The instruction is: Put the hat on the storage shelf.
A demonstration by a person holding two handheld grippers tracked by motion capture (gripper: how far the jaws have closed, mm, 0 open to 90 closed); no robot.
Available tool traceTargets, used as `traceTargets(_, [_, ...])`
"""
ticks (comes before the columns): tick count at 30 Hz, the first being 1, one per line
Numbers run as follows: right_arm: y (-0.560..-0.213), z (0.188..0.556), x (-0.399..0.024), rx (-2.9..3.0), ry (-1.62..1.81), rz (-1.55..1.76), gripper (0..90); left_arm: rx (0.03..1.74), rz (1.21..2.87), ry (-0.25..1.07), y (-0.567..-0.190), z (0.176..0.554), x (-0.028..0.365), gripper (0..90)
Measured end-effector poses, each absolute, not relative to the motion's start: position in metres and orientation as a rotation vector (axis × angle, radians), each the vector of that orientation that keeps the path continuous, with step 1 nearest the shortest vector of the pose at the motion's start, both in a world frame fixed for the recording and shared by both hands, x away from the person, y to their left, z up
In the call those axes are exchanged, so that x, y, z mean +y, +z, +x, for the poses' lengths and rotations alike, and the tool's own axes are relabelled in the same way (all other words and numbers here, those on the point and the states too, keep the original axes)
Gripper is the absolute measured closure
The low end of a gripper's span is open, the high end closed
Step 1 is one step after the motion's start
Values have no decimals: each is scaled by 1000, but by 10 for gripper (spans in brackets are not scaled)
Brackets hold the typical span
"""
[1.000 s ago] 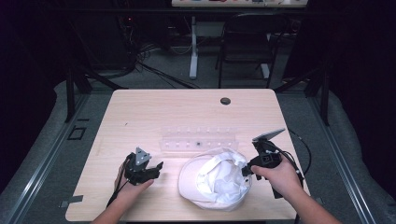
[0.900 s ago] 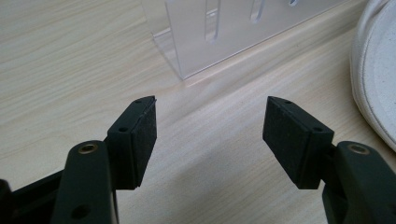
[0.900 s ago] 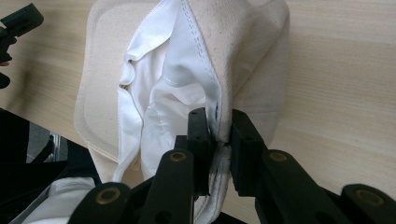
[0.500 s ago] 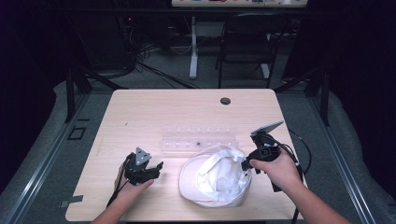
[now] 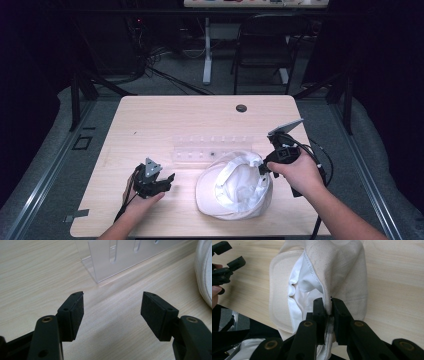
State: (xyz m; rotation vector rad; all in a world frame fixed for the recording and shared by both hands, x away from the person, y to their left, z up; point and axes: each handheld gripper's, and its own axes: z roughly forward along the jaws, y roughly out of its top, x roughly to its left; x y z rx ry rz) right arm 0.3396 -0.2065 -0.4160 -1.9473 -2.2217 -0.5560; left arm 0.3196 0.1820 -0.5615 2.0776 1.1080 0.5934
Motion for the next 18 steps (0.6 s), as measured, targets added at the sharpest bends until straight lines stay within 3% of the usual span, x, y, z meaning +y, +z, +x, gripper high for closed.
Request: traceTargets(18, [-387, 345, -202, -2261, -531, -1956, 819, 1104, 2078, 592, -562, 319, 181, 354])
